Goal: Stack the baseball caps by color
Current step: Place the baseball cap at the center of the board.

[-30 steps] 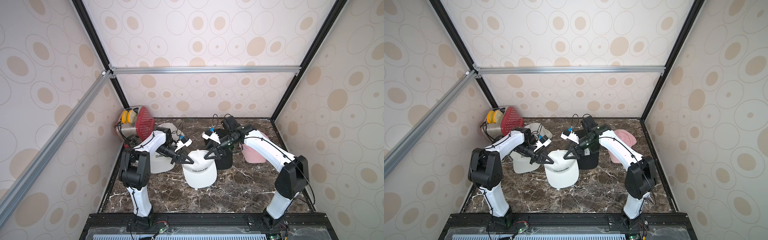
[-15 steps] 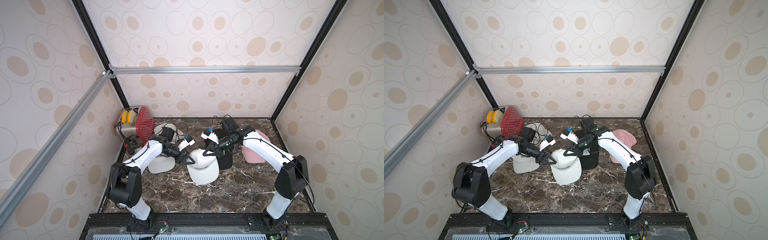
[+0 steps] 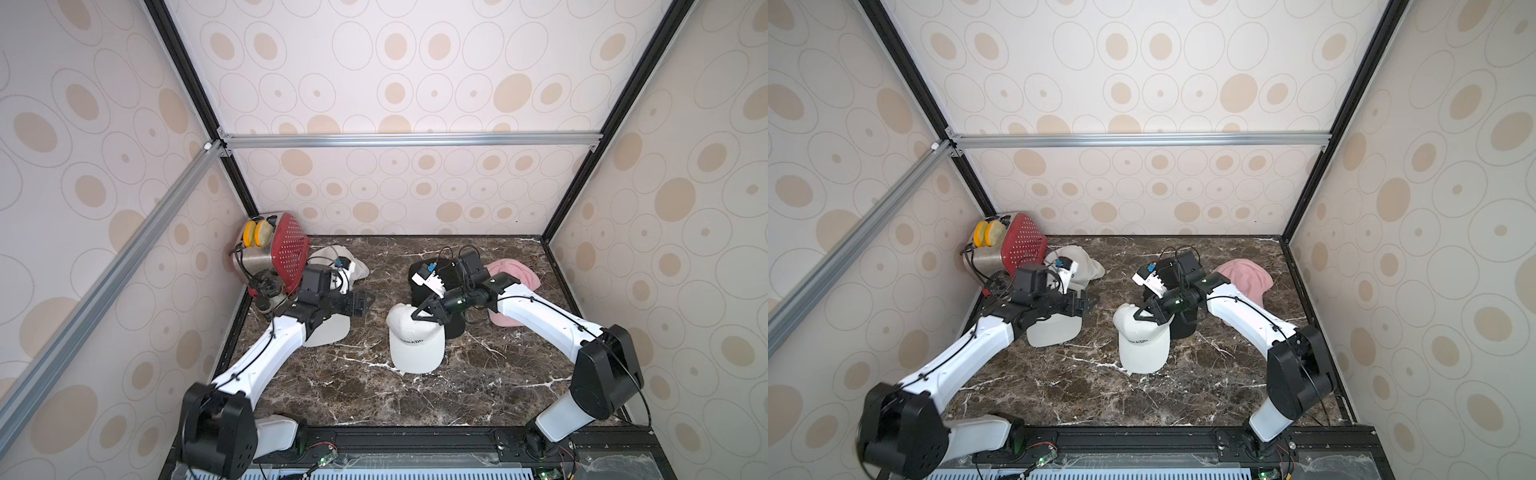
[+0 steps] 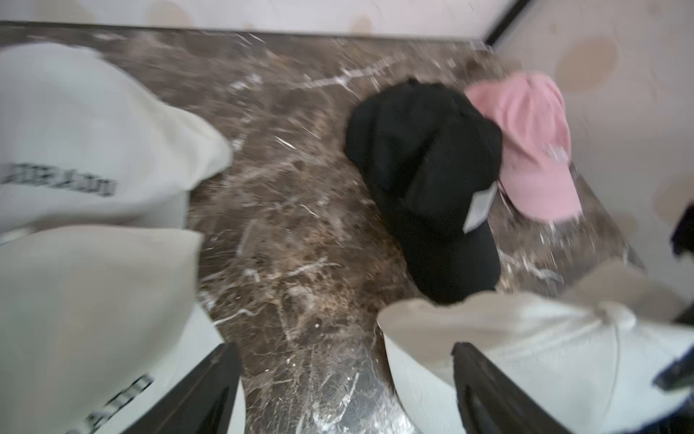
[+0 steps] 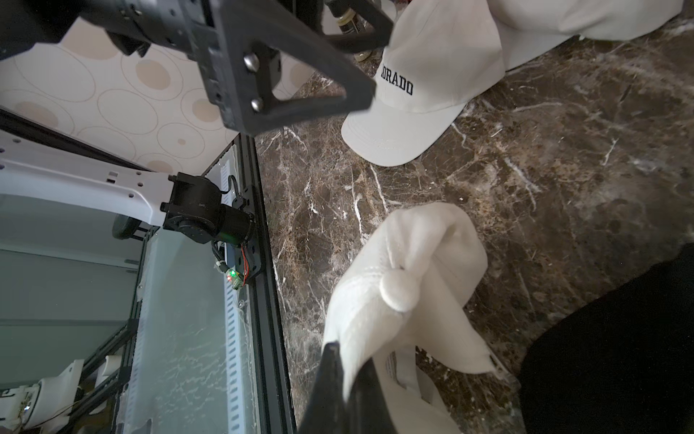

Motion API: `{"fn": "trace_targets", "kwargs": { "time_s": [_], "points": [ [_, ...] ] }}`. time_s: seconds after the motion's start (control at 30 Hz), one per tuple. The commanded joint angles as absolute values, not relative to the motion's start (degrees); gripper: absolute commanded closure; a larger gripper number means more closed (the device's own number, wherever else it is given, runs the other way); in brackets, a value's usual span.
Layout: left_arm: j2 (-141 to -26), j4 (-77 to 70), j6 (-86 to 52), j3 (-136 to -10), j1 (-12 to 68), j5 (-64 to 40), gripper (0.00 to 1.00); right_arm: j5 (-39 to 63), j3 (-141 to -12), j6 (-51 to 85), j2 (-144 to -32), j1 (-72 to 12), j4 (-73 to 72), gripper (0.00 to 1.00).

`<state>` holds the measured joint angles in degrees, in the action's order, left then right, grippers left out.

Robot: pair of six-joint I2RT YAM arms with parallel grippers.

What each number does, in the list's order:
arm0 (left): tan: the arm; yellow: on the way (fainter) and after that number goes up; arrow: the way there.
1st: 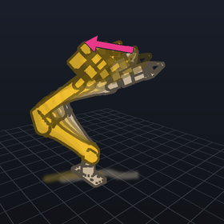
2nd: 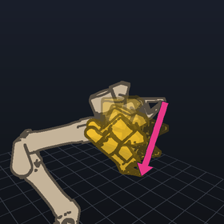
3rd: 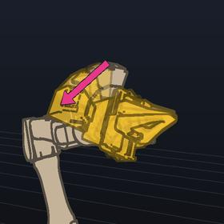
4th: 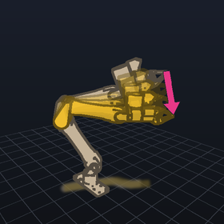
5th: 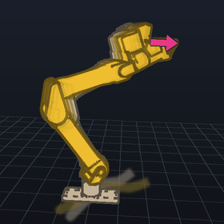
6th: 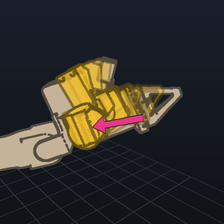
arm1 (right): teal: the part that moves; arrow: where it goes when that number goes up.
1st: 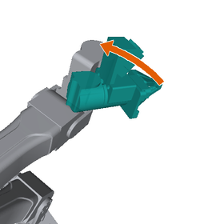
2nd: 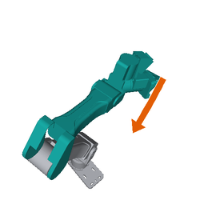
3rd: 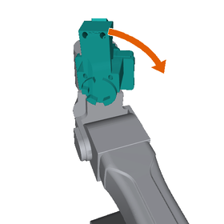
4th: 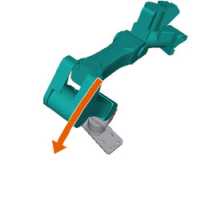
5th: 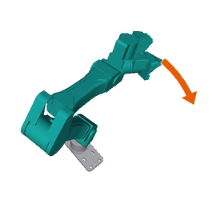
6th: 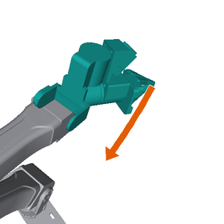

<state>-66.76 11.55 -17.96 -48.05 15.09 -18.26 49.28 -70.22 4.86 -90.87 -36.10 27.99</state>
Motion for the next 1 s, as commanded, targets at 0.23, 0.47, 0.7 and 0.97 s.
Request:
{"fn": "trace_targets", "kwargs": {
  "time_s": [0.23, 0.47, 0.7, 0.97],
  "points": [
    [-45.31, 12.33, -41.13, -33.06, 15.26, 10.2, 0.01, 48.02, -66.78, 16.48, -92.2, -42.91, 11.36, 1.0],
    [-45.0, 23.31, -50.64, -33.37, 15.22, 13.62, 0.01, 46.91, -65.21, 18.97, -97.84, -44.58, 5.18, 1.0],
    [-42.03, 26.13, -45.66, -33.79, 15.51, 6.99, 0.01, 44.73, -64.36, 16.99, -100.72, -44.66, 5.61, 1.0],
    [-32.98, 28.29, -44.57, -30.4, 16.33, -3.09, 0.01, 36.75, -63.95, 15.05, -100.01, -44.69, 9.77, 1.0]
  ]
}}
